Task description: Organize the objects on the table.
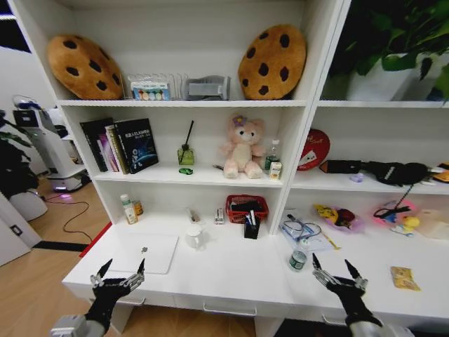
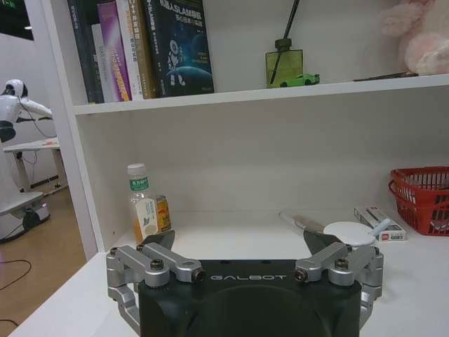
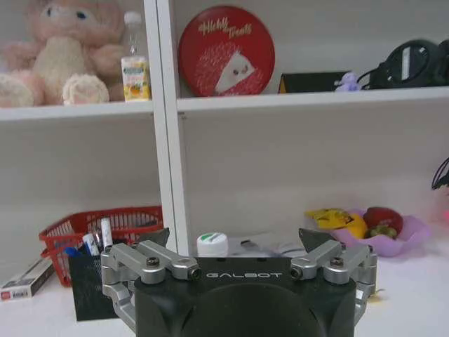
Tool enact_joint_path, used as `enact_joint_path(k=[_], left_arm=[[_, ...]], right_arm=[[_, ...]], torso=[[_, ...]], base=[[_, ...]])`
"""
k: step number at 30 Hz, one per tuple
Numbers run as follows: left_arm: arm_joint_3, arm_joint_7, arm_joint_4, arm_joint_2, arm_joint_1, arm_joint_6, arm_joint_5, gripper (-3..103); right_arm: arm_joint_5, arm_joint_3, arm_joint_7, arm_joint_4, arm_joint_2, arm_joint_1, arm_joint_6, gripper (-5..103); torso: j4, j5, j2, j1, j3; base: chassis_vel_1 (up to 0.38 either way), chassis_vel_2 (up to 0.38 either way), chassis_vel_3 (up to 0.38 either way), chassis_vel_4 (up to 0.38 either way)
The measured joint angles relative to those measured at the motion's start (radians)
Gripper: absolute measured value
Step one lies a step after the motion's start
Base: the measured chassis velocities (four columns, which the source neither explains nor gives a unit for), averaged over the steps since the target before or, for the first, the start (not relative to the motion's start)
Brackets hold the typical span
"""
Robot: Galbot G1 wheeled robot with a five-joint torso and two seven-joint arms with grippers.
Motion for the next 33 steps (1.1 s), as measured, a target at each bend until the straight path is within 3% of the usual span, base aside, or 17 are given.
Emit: enact_joint_path(k=[1, 3, 10, 23, 25, 31, 33], left_arm=[[0.000, 0.000, 0.000, 0.000, 0.000, 0.000, 0.000, 100], [0.000, 0.000, 0.000, 0.000, 0.000, 0.000, 0.000, 100], [0.000, -0.001, 0.000, 0.000, 0.000, 0.000, 0.000, 100], [0.000, 0.000, 0.000, 0.000, 0.000, 0.000, 0.000, 100], [0.000, 0.000, 0.000, 0.000, 0.000, 0.000, 0.000, 100], [0.000, 0.000, 0.000, 0.000, 0.000, 0.000, 0.000, 100], [0.000, 0.000, 0.000, 0.000, 0.000, 0.000, 0.000, 100]], right_arm=[[0.000, 0.000, 0.000, 0.000, 0.000, 0.000, 0.000, 100], [0.007, -0.056, 0.020, -0.052, -0.048, 0.079, -0.069, 100], [0.048, -0.150, 0.066, -0.172, -0.158, 0.237, -0.137, 100], [0.020, -0.159, 0.063, -0.244, -0.177, 0.290, -0.133, 100], [0.020, -0.162, 0.060, -0.265, -0.177, 0.300, -0.132, 97], [0.011, -0.159, 0.047, -0.298, -0.176, 0.315, -0.113, 71], [0.010, -0.158, 0.044, -0.298, -0.175, 0.314, -0.111, 71]], torso=[[0.0000, 0.0000, 0.000, 0.000, 0.000], [0.0003, -0.0003, 0.000, 0.000, 0.000], [0.0006, 0.0002, 0.000, 0.000, 0.000], [0.0002, 0.0001, 0.000, 0.000, 0.000], [0.0002, 0.0000, 0.000, 0.000, 0.000], [0.0002, 0.0001, 0.000, 0.000, 0.000], [0.0002, 0.0000, 0.000, 0.000, 0.000]], base=[[0.000, 0.000, 0.000, 0.000], [0.023, 0.033, -0.020, -0.034], [0.013, 0.022, -0.011, -0.019], [-0.003, -0.012, 0.003, 0.004], [0.000, 0.000, 0.000, 0.000], [0.000, 0.000, 0.000, 0.000], [0.000, 0.000, 0.000, 0.000]])
